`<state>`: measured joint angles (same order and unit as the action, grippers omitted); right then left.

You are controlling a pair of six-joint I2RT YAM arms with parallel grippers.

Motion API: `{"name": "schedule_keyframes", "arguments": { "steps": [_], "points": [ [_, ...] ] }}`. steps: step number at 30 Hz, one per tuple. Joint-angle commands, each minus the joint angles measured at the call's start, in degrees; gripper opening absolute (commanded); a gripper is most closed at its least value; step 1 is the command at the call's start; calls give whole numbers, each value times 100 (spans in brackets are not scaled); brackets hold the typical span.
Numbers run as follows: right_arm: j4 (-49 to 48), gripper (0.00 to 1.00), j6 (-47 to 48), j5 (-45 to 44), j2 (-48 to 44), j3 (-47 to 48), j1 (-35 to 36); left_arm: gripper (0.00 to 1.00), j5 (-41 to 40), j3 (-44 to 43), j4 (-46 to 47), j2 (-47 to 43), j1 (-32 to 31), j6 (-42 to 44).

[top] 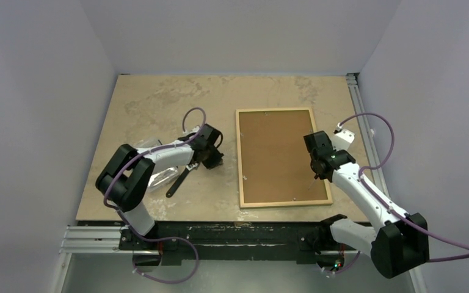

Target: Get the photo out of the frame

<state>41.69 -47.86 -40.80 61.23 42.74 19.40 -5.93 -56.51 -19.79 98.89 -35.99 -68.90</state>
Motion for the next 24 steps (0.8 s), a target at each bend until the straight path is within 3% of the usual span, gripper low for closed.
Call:
{"name": "schedule_keyframes", "arguments": {
  "steps": [1, 5, 6, 10, 13, 17, 24],
  "points": [
    [-176, 0, -441, 45, 172, -35, -44, 0, 356, 897, 1067, -319, 83, -1659],
    [-333, 0, -243, 268, 151, -49, -50, 0, 759, 824, 1238, -420, -2, -1172],
    [-333, 0, -151, 281, 132, -40, -51, 6, 740, 923, 1333, -602, -43, -967],
    [-280, 0, 3, 270, -75, -25, -50, 32, 614, 1047, 1098, -1234, -443, 209],
    [-320, 0, 120, 474, -300, -33, -52, 51, 769, 1424, 1476, -1662, -798, 855],
    [-389, 0, 213, 758, -640, -89, -51, 97, 752, 1705, 1751, -2085, -1334, 1641],
    [-242, 0, 155, 869, -968, -150, -52, 98, 467, 1095, 760, -1508, -1682, 2199]
  ]
}}
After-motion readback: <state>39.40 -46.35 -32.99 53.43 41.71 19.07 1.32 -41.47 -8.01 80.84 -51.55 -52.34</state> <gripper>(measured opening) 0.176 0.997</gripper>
